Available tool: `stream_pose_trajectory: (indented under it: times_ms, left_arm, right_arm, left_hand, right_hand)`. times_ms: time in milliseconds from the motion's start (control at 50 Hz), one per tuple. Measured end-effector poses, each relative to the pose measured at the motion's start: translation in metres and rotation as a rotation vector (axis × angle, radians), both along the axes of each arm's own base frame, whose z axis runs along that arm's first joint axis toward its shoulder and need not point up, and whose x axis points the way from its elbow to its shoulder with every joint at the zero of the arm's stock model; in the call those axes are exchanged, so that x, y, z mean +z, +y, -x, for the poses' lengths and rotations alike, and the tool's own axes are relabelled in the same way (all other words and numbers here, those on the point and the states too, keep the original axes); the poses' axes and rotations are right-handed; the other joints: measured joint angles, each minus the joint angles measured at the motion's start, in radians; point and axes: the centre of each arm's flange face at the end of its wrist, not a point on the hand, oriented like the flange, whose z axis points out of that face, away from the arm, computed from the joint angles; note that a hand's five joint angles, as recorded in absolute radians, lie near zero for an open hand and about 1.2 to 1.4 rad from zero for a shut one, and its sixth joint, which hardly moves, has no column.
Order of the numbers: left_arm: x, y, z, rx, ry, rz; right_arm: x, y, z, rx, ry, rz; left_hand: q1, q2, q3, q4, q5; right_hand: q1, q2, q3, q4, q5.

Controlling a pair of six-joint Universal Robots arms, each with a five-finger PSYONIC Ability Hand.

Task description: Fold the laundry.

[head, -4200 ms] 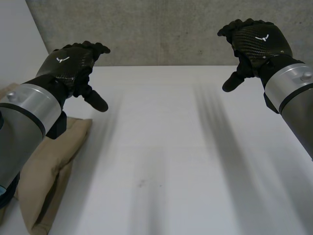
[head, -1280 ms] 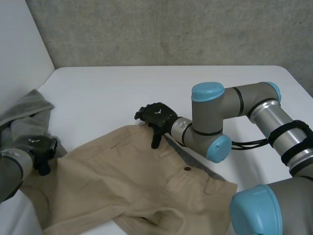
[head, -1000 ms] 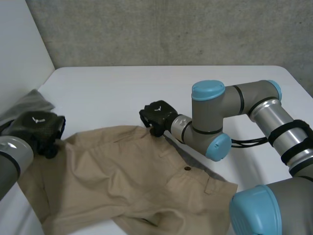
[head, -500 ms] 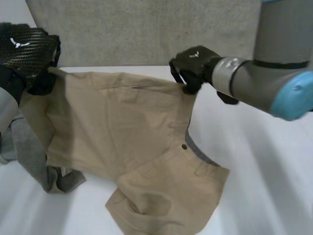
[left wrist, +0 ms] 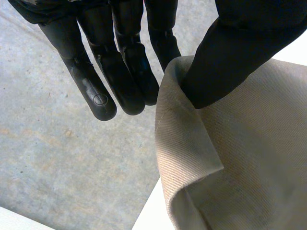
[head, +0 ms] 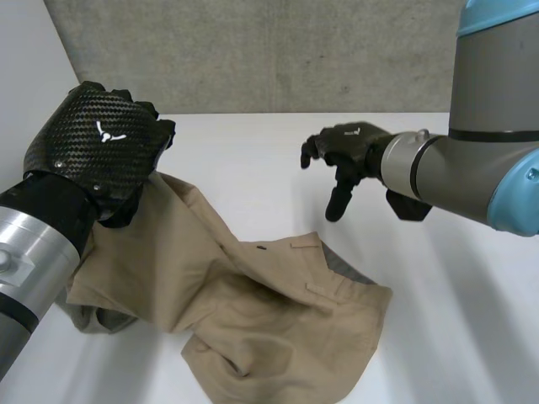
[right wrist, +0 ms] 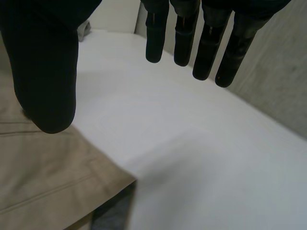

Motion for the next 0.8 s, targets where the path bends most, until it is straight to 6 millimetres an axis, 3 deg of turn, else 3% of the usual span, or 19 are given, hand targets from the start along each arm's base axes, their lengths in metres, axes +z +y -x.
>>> stream_pose_trajectory:
  times_ms: [200,380,440,620,740,760,780,800]
  left_arm:
    - [-0.005,-0.004,0.002,0.002,-0.01,-0.018]
    - [-0.007,-0.008,0.005,0.003,-0.012,-0.024]
    - [-0.005,-0.008,0.005,0.002,-0.01,-0.02]
    - [-0.004,-0.009,0.005,0.002,-0.007,-0.018]
    - [-0.003,-0.009,0.005,0.002,-0.001,-0.017]
    - [-0.003,-0.009,0.005,0.001,0.0,-0.017]
    - [-0.003,-0.009,0.005,0.001,0.001,-0.017]
    - [-0.003,-0.009,0.005,0.001,0.002,-0.017]
  right_arm:
    - [-0.023,0.016,0.016,-0.029,0.001,-0.167]
    - [-0.044,0.047,0.036,-0.073,-0.082,-0.206]
    - [-0.063,0.063,0.04,-0.089,-0.136,-0.221]
    - [-0.099,0.094,0.024,-0.052,-0.185,-0.24]
    - [-0.117,0.087,0.01,-0.084,-0.187,-0.164]
    - [-0.12,0.083,0.007,-0.097,-0.187,-0.142]
    - [-0.121,0.079,0.004,-0.109,-0.188,-0.125]
    - [-0.122,0.078,0.003,-0.112,-0.189,-0.119]
  left_hand:
    - [0.0,0.0,0.0,0.0,0.0]
    - [0.0,0.0,0.0,0.0,0.0]
    - [0.0,0.0,0.0,0.0,0.0]
    - [0.0,0.0,0.0,0.0,0.0]
    - [0.0,0.0,0.0,0.0,0.0]
    - [0.0,0.0,0.0,0.0,0.0]
    - [0.0,0.0,0.0,0.0,0.0]
    - [0.0,0.0,0.0,0.0,0.0]
  right_hand:
    - [0.0,0.0,0.0,0.0,0.0]
    - [0.0,0.0,0.0,0.0,0.0]
    - [0.0,0.0,0.0,0.0,0.0]
    - [0.0,0.0,0.0,0.0,0.0]
    - [0.014,0.008,0.021,0.028,0.031]
    - [0.349,0.356,0.372,0.378,0.362]
    - [0.525,0.619,0.615,0.622,0.598]
    - [0.525,0.619,0.615,0.622,0.598]
